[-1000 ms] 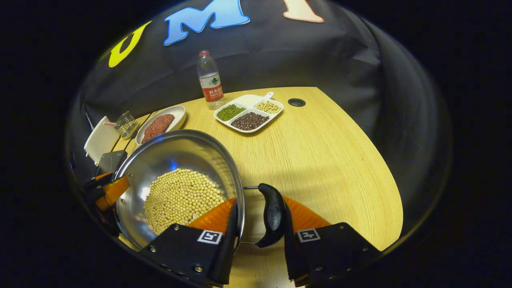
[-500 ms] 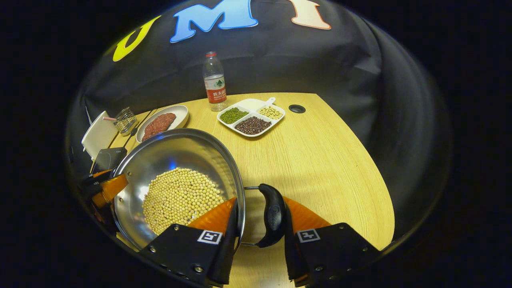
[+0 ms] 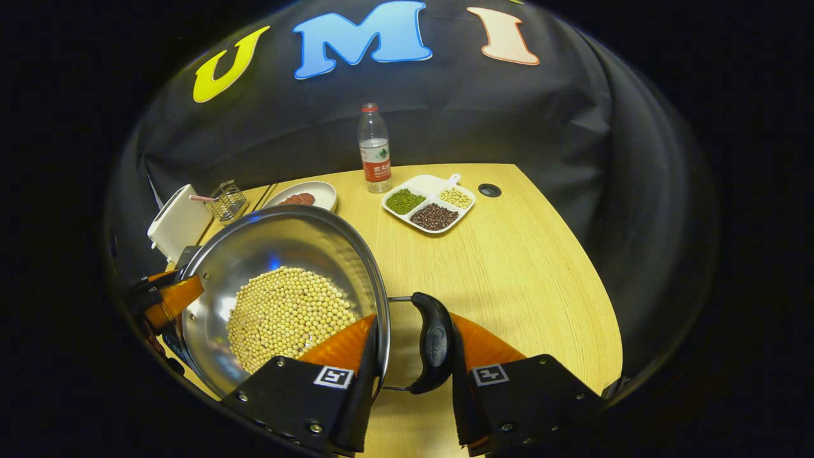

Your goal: First push the handle of the pot to place it horizontally, then grasp the pot with both hands and set it on the induction cooktop.

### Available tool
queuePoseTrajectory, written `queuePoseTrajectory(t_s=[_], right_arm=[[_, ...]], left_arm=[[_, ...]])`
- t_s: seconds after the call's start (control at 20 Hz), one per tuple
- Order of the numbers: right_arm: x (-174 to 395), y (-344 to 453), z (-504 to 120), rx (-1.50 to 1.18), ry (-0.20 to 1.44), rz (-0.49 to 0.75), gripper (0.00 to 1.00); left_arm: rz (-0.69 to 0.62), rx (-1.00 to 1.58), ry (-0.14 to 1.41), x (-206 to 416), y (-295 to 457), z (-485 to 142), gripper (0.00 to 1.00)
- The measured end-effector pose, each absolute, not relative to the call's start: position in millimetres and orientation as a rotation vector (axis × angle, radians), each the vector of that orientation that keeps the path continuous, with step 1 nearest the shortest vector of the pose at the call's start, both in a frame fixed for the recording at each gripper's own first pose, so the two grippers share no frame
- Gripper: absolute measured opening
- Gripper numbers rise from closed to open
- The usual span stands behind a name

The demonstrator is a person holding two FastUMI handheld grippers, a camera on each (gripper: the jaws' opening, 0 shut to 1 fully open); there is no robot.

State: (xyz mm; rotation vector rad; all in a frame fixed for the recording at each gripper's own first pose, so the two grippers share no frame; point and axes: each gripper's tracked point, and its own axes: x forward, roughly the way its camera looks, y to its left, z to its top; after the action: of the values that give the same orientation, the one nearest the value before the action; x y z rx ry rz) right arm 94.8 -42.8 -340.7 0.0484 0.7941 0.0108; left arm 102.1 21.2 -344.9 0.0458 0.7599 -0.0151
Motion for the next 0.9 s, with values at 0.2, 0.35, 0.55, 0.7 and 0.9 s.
queuePoseTrajectory(t_s=[0.2,0.35,0.55,0.7,0.9], right_arm=[[81.7,-19.0,-325.3,0.062,0.786,0.017,0.53],[78.4,0.3,-317.2,0.053,0.782,0.027,0.53],[76.6,31.1,-315.8,0.065,0.798,0.051,0.53],[79.0,54.8,-315.0,0.065,0.799,0.068,0.53],[83.5,80.4,-319.2,0.06,0.809,0.081,0.53]], left_arm=[[-0.013,0.063,0.74,91.3,46.5,-322.8,0.62],[-0.007,0.063,0.741,85.4,67.2,-316.1,0.62],[0.011,0.081,0.738,80.9,101.2,-308.9,0.62],[0.026,0.085,0.742,79.4,124.1,-306.4,0.62],[0.04,0.093,0.743,76.5,150.9,-307.7,0.62]])
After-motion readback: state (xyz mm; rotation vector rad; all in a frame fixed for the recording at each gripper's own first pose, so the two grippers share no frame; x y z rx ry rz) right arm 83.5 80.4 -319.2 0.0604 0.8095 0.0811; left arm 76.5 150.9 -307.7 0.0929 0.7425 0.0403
